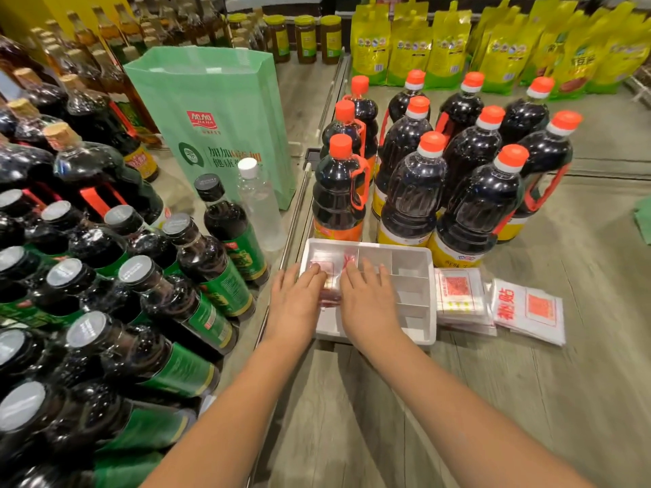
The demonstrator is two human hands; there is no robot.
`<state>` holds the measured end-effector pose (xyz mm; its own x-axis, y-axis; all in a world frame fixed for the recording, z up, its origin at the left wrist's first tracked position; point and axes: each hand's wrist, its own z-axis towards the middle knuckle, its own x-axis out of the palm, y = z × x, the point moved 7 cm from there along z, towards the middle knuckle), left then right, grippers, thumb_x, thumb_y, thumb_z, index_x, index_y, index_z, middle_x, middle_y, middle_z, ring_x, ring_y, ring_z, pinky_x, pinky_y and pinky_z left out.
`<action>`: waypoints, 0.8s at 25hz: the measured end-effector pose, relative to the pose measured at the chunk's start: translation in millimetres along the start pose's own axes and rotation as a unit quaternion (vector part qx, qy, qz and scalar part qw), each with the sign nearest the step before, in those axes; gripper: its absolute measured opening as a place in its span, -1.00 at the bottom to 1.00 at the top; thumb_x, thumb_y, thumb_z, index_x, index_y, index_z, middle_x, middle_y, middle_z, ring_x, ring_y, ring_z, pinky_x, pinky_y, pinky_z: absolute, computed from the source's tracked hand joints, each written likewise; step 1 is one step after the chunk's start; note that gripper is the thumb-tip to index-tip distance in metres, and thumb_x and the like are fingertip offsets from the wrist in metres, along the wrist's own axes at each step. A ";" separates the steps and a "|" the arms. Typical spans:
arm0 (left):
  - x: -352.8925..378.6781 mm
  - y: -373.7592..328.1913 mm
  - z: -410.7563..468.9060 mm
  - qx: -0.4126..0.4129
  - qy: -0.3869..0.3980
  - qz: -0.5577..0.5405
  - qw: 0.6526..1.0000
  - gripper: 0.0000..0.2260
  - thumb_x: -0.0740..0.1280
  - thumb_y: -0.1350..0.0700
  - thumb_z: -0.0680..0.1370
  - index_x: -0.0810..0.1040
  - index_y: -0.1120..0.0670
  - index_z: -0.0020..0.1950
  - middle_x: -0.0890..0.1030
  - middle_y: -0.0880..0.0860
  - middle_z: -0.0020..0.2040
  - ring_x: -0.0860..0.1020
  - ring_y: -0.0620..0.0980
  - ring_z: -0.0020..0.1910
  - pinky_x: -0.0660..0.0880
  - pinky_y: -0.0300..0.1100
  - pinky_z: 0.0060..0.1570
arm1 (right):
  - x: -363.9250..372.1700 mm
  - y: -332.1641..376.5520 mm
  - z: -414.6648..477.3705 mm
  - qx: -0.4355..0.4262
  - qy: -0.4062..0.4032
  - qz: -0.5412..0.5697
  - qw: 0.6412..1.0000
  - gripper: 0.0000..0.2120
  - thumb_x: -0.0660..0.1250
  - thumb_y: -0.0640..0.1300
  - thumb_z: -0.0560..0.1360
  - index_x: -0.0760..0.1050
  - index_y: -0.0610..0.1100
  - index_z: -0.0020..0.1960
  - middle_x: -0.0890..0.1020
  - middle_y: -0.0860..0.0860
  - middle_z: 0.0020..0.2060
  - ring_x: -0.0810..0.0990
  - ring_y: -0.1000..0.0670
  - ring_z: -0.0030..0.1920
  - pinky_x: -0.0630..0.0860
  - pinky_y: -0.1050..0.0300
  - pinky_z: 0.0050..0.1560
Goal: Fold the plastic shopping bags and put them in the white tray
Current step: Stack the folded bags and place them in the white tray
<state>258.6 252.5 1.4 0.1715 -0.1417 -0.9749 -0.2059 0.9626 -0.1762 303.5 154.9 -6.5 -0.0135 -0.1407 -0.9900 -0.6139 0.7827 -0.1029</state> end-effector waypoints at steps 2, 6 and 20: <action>0.2 -1.0 2.4 0.001 0.012 0.012 1.000 -0.61 0.25 0.23 0.56 0.48 -0.03 0.36 0.47 -0.07 0.41 0.34 0.11 0.38 0.15 0.00 0.38 | -0.3 0.0 2.1 -0.007 0.009 0.005 1.000 -0.43 0.13 -0.07 0.64 0.06 -0.15 0.59 0.10 -0.10 0.59 0.01 -0.19 0.59 -0.09 -0.22 0.55; -8.2 -5.0 10.0 0.007 0.048 0.036 0.998 -0.67 0.22 0.19 0.59 0.45 -0.05 0.33 0.46 -0.09 0.38 0.28 0.10 0.39 0.12 -0.01 0.40 | -7.1 -5.2 -0.5 -0.024 -0.023 0.077 0.996 -0.47 0.17 -0.12 0.61 0.18 -0.14 0.55 0.20 -0.09 0.56 0.10 -0.16 0.56 -0.01 -0.15 0.57; 7.1 -169.2 -4.0 0.103 0.059 -0.173 0.978 -0.74 0.27 0.12 0.60 0.60 0.11 0.25 0.54 0.09 0.17 0.50 0.14 0.18 0.51 0.01 0.09 | 27.0 -218.5 -103.8 0.318 -0.136 0.408 0.845 -0.63 0.42 0.06 0.50 0.53 -0.17 0.16 0.63 -0.08 -0.03 0.56 -0.09 -0.04 0.38 0.09 -0.12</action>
<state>290.8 87.6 23.7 0.0810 -0.4805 -0.8733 0.0452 0.8770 -0.4783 355.3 -82.8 -0.6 0.0081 0.6803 -0.7329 0.0605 0.7312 0.6794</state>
